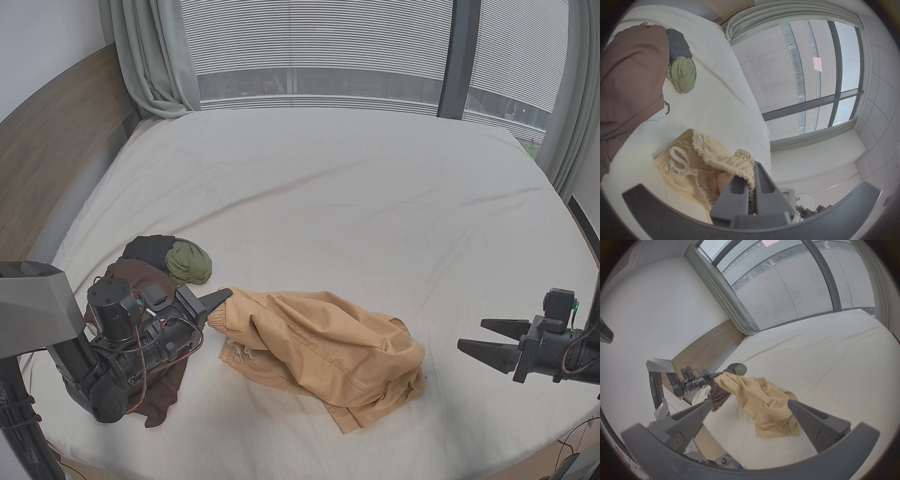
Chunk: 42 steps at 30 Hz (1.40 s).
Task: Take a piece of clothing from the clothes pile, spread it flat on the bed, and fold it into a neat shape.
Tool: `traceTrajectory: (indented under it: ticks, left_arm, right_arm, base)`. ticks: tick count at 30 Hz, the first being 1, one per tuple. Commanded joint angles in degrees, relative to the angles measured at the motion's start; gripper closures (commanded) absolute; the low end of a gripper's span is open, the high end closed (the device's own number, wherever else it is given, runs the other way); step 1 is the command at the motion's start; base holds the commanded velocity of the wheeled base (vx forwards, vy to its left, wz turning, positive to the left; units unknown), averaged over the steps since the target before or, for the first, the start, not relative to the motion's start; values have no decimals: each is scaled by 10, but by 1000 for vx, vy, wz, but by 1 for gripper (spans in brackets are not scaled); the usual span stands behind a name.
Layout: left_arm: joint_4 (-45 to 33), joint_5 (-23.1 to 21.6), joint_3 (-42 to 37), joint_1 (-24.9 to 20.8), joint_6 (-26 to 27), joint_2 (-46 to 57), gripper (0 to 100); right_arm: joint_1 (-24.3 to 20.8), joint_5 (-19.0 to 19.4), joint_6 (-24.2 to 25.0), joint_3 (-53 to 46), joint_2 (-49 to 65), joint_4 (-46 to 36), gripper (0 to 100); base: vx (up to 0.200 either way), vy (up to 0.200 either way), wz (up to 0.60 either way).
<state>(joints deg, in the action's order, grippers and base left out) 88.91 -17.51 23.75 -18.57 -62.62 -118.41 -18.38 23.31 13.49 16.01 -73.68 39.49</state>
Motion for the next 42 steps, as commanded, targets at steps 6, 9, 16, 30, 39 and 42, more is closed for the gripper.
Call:
traceTrajectory:
  ticks: [6,9,16,30,39,42]
  left_arm:
    - [0,0,-2,0,0,-1,100]
    - [0,0,-2,0,0,-1,100]
    - [0,0,-2,0,0,0,100]
    - [0,0,-2,1,0,0,100]
    - [0,0,-2,0,-1,-1,100]
    - [0,0,-2,0,-1,0,100]
  right_arm:
    - [-2,0,4,-40,-130,71,0]
    - [-2,0,3,-52,-167,100,0]
    - [-9,1,5,-85,-268,206,0]
    - [-14,-5,34,-153,-505,496,0]
    - [-16,1,43,-139,-534,489,0]
    - [-16,1,44,-128,-546,489,0]
  base:
    - [0,0,0]
    - [0,0,0]
    - [0,0,0]
    - [0,0,0]
    - [0,0,0]
    - [0,0,0]
